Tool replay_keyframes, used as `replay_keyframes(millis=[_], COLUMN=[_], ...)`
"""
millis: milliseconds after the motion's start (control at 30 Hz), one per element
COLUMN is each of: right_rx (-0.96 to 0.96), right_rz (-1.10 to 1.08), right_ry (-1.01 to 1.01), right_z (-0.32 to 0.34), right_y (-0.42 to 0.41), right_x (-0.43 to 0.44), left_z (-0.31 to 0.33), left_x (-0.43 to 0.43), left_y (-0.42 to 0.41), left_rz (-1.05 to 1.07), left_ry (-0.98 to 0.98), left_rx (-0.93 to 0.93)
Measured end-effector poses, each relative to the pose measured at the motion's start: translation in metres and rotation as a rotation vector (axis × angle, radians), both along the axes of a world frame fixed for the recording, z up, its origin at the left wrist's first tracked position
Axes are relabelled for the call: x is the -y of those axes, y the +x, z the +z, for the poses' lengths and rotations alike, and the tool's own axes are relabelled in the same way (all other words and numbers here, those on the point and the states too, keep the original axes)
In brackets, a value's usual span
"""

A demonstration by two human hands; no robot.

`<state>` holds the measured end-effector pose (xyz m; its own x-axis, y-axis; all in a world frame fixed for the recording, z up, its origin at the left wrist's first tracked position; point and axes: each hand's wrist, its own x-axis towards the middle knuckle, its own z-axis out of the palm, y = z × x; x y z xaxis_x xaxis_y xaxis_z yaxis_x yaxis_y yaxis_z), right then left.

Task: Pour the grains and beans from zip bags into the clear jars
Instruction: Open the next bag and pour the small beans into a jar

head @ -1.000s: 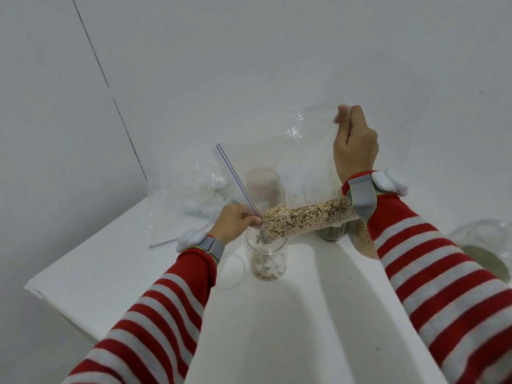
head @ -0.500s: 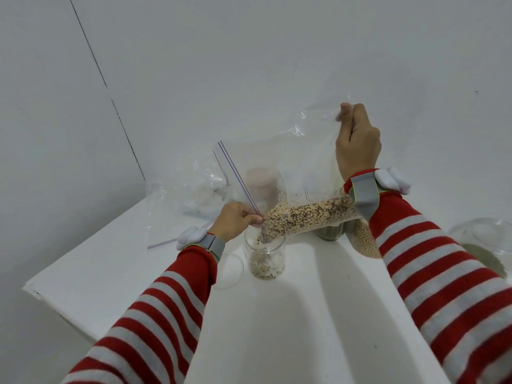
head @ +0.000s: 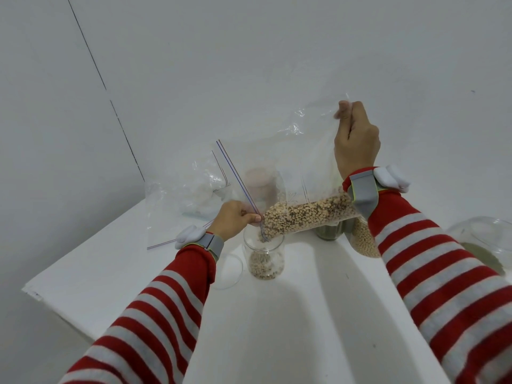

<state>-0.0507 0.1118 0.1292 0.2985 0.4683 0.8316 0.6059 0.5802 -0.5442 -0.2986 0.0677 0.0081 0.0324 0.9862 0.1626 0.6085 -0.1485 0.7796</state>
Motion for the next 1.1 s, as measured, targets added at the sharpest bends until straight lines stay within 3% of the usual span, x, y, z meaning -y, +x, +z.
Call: replay_keyframes(millis=[1100], right_rx=[0.013], right_rz=[0.012], right_ry=[-0.013], right_z=[0.0044], right_y=[0.004], right_x=[0.0046], left_z=[0.0078], left_x=[0.0075], left_y=[0.0045], left_rz=[-0.025], left_ry=[-0.039], left_rx=[0.068])
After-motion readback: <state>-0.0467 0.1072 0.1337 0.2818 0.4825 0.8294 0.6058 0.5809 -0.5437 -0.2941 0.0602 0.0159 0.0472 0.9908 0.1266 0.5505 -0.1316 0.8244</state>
